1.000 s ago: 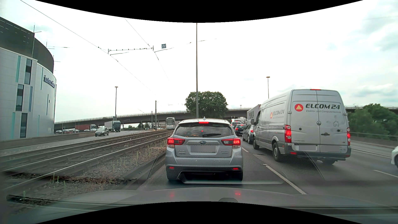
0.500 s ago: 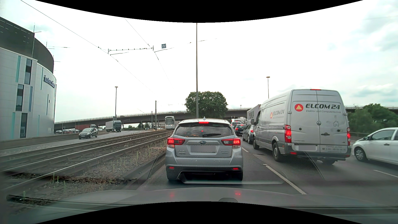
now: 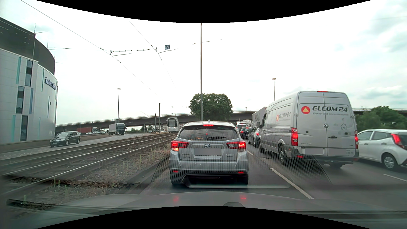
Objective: Follow the waypoints while adhering to traffic rules and regulations
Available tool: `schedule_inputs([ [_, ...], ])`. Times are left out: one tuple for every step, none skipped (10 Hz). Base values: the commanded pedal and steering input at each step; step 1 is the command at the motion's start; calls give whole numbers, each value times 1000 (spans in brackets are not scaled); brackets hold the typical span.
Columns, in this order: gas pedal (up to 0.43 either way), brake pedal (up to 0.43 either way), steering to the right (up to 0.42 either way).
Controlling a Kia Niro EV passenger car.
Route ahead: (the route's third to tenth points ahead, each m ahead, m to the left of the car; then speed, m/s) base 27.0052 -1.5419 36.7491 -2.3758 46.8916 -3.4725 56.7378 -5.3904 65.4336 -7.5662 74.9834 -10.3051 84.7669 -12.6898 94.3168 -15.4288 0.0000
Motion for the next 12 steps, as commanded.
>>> schedule_inputs([
  [0, 232, -8],
  [0, 232, -8],
  [0, 232, -7],
  [0, 232, -8],
  [0, 232, -8],
  [0, 232, -7],
  [0, 232, -8],
  [0, 232, -8],
  [0, 232, -8],
  [0, 232, -8],
  [0, 232, -7],
  [0, 232, -7],
])
